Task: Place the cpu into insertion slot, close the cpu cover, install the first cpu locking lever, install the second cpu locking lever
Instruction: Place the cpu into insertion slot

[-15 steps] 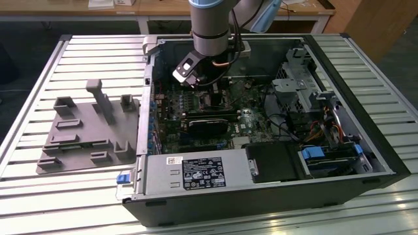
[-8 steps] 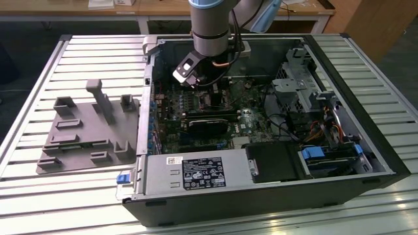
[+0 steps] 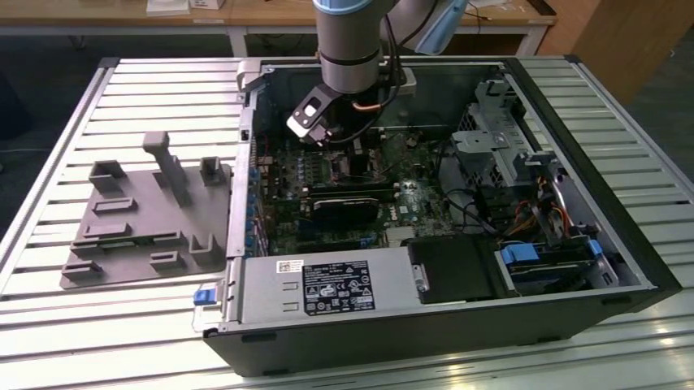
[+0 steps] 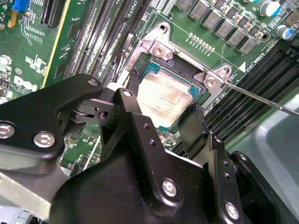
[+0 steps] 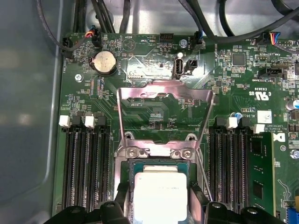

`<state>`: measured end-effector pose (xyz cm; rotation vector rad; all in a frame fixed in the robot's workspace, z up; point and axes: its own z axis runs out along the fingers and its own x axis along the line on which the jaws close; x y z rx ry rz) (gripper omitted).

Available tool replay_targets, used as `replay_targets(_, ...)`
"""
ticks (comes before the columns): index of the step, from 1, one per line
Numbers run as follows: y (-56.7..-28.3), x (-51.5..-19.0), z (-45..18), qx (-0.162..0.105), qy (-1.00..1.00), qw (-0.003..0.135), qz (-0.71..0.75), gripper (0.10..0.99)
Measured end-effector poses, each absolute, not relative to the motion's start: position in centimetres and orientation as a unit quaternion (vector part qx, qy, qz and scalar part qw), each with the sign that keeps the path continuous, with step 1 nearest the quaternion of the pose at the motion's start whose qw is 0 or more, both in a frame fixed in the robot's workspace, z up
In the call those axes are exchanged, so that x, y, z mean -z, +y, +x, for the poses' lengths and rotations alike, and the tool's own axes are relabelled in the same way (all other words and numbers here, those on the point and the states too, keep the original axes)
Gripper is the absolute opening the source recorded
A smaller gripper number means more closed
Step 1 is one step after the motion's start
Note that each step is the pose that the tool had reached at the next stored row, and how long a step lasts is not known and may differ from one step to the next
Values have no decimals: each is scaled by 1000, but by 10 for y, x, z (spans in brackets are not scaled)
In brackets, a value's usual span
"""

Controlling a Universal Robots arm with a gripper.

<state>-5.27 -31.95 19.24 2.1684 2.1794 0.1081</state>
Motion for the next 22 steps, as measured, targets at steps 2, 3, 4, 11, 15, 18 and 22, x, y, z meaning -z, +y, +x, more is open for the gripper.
replay_targets(2,-320,-192,-53,-37,708,31,705,612)
replay_targets(3,-319,-192,-53,-38,708,30,705,612)
replay_targets(4,-319,-192,-53,-39,708,29,705,612)
replay_targets(11,-320,-194,-53,-43,708,25,705,612)
replay_targets(15,-319,-198,-53,-43,708,25,705,612)
replay_targets(18,-319,-199,-53,-43,708,25,705,612)
replay_targets(22,-319,-199,-53,-43,708,25,705,612)
